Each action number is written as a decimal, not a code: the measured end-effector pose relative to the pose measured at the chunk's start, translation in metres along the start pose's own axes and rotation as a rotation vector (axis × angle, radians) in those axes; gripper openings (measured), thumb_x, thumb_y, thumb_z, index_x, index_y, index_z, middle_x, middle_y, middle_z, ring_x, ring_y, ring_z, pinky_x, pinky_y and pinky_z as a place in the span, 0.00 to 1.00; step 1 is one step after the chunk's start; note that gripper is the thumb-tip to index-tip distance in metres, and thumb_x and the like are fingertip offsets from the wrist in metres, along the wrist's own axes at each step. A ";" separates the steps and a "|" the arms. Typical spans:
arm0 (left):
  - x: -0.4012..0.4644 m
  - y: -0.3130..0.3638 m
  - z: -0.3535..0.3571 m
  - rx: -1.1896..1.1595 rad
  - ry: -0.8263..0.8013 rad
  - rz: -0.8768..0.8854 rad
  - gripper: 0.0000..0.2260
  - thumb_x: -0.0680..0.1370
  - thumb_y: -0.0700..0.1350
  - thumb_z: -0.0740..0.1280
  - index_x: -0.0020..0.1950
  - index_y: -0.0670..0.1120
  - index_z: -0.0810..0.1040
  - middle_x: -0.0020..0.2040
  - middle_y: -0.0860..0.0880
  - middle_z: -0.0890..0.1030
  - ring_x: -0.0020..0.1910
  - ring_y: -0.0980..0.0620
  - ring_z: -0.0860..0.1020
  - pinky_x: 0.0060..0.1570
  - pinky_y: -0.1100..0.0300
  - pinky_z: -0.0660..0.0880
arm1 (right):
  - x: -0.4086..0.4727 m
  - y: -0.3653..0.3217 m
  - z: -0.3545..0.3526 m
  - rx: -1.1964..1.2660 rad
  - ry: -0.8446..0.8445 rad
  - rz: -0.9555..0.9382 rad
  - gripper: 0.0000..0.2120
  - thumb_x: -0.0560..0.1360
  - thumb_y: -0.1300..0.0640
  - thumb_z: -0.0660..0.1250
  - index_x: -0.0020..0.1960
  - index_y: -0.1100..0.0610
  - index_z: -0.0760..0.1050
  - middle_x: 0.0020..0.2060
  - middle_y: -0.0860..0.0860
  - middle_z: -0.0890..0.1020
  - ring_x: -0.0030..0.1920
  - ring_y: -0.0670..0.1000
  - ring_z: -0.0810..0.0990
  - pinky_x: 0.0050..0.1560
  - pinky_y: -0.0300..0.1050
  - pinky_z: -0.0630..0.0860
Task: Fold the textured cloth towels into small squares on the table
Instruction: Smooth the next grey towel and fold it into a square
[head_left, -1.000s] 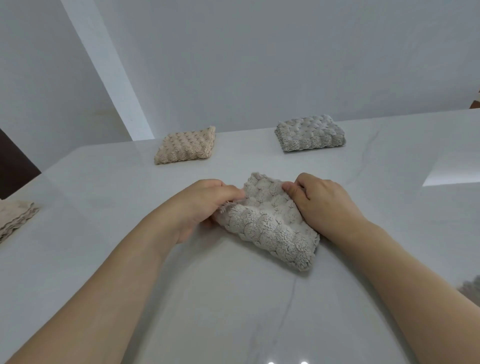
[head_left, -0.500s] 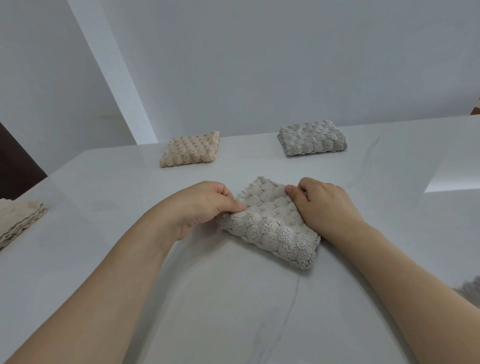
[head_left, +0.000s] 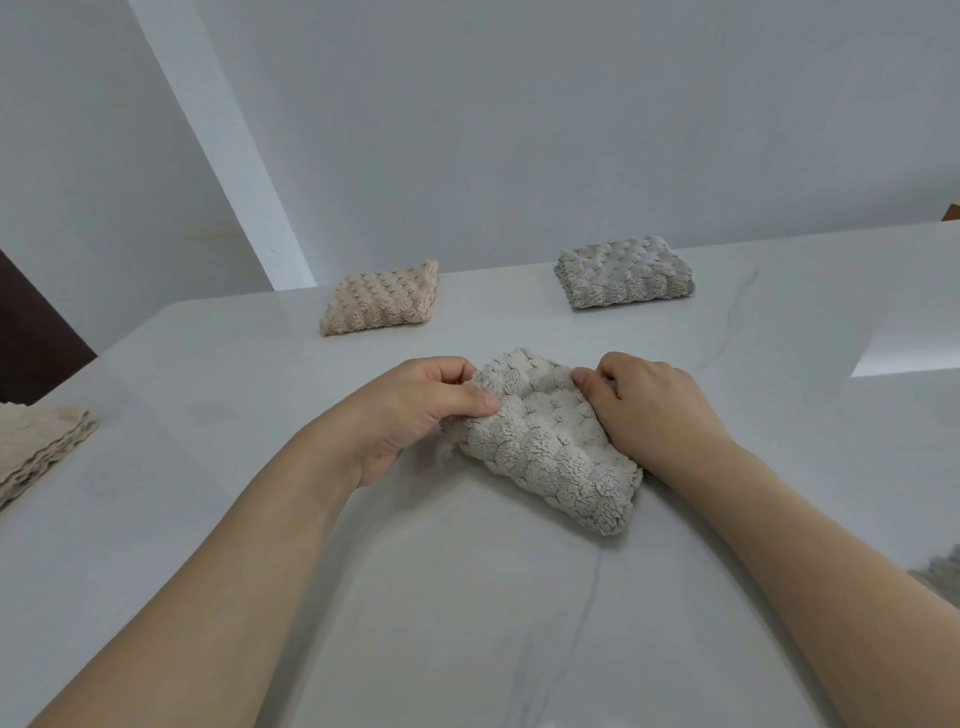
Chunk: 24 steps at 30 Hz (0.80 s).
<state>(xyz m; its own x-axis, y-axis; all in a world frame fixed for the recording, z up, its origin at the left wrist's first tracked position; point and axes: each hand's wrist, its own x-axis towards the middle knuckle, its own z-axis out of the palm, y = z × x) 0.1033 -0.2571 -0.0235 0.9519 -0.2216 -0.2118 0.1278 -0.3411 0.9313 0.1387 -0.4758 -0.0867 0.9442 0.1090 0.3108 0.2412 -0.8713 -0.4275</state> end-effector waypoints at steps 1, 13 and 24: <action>0.000 -0.001 -0.001 -0.002 -0.017 -0.011 0.01 0.76 0.36 0.68 0.46 0.40 0.79 0.36 0.51 0.82 0.31 0.61 0.78 0.31 0.73 0.71 | 0.000 0.000 0.000 -0.003 0.000 -0.001 0.19 0.81 0.42 0.53 0.36 0.52 0.65 0.32 0.48 0.72 0.44 0.58 0.76 0.45 0.48 0.64; 0.004 -0.012 -0.004 -0.179 -0.069 -0.024 0.08 0.68 0.41 0.77 0.43 0.39 0.83 0.46 0.37 0.84 0.47 0.42 0.80 0.53 0.53 0.72 | -0.001 -0.002 -0.001 -0.017 -0.007 0.012 0.19 0.81 0.42 0.53 0.35 0.51 0.65 0.34 0.49 0.73 0.45 0.59 0.76 0.45 0.48 0.63; 0.013 -0.018 -0.001 0.149 0.027 -0.113 0.07 0.74 0.43 0.73 0.44 0.44 0.75 0.38 0.47 0.77 0.37 0.51 0.73 0.40 0.59 0.68 | -0.001 -0.004 -0.003 -0.034 -0.012 0.032 0.20 0.81 0.42 0.53 0.34 0.50 0.63 0.35 0.50 0.74 0.42 0.57 0.72 0.45 0.48 0.62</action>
<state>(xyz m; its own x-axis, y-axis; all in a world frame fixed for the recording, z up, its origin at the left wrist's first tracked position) 0.1139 -0.2526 -0.0427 0.9411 -0.1509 -0.3025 0.1931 -0.4943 0.8476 0.1365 -0.4732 -0.0828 0.9538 0.0865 0.2876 0.2037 -0.8902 -0.4075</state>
